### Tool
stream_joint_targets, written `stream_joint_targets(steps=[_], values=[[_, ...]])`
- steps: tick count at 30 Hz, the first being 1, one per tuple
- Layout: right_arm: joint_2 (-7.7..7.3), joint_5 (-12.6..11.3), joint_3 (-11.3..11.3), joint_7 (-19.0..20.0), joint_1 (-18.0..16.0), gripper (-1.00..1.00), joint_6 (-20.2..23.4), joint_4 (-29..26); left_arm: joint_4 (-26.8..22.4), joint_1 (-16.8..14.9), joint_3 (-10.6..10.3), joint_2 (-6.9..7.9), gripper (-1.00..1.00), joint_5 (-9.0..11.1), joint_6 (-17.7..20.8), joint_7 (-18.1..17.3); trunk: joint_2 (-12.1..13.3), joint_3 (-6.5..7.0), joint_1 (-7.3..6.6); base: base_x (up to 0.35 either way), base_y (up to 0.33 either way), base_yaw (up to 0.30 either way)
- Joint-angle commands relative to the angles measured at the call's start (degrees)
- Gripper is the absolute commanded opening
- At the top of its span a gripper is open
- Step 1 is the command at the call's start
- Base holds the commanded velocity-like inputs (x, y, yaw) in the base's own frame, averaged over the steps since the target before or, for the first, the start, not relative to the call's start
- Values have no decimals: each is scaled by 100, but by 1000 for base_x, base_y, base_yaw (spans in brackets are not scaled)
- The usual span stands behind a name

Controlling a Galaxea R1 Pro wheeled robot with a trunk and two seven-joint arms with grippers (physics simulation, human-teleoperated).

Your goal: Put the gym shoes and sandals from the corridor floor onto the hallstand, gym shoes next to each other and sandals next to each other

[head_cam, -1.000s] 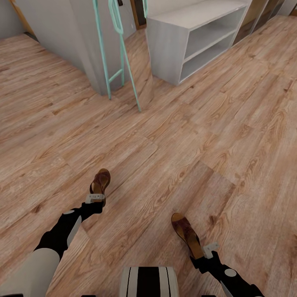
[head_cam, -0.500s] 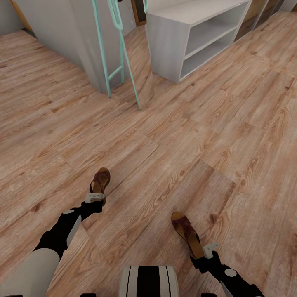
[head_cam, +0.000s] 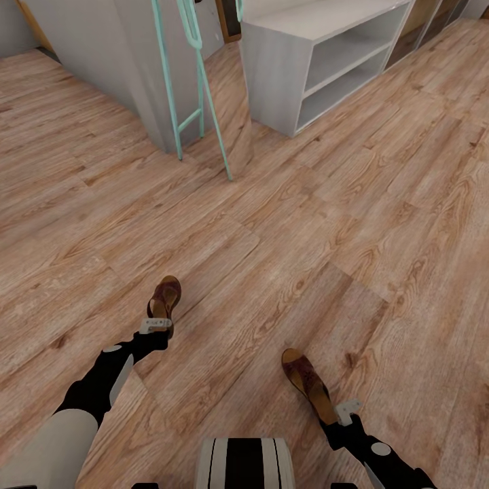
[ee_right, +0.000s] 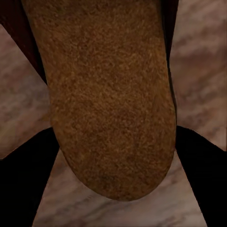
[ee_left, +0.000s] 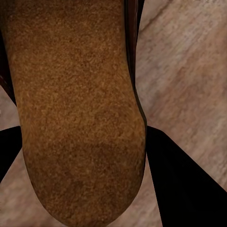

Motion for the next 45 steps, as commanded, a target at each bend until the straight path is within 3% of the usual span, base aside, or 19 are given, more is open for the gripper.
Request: stream_joint_targets(steps=[1, 28, 45], values=[[-4, 33, 26, -7, -2, -100, -21, 3, -9, -1, 21, -2, -100, 1, 43, -36, -1, -3, -1, 0, 0, 0], [-5, 31, 27, -7, -2, -100, -20, 3, -10, 10, 29, 0, -100, 0, 35, -36, -1, -3, -1, 0, 0, 0], [-9, 39, 35, -7, -2, -100, -25, 12, -10, 22, 37, 80, -100, -5, 35, -31, 22, 373, -45, 0, 0, 0]])
